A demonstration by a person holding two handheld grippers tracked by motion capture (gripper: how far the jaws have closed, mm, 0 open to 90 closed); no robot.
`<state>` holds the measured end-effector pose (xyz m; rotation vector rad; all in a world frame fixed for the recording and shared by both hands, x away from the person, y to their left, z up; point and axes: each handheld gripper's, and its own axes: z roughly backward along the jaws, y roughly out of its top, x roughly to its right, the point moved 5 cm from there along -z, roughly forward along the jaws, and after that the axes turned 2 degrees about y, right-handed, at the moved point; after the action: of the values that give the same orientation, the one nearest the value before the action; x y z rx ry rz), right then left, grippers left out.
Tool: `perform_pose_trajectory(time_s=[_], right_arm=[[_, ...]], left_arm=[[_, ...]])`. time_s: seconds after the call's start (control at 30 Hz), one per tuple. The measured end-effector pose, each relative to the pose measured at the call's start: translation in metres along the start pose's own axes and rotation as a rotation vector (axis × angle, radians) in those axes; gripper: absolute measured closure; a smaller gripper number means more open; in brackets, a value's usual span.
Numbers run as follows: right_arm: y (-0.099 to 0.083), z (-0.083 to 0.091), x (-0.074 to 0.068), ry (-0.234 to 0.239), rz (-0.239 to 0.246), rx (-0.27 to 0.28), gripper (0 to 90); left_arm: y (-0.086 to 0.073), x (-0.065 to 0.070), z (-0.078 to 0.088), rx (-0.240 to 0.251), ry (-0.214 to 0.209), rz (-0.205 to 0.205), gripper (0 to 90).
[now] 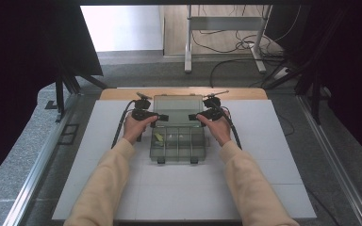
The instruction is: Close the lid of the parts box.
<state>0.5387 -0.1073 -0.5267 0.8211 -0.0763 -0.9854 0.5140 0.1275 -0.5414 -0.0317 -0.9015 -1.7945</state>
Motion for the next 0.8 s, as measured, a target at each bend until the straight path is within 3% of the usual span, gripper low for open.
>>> perform_pose_trajectory(time_s=[0.8], right_arm=[[0.002, 0.016, -0.006, 0.026, 0.013, 0.066, 23.9]], left_arm=[[0.001, 0.008, 0.013, 0.055, -0.005, -0.037, 18.9]])
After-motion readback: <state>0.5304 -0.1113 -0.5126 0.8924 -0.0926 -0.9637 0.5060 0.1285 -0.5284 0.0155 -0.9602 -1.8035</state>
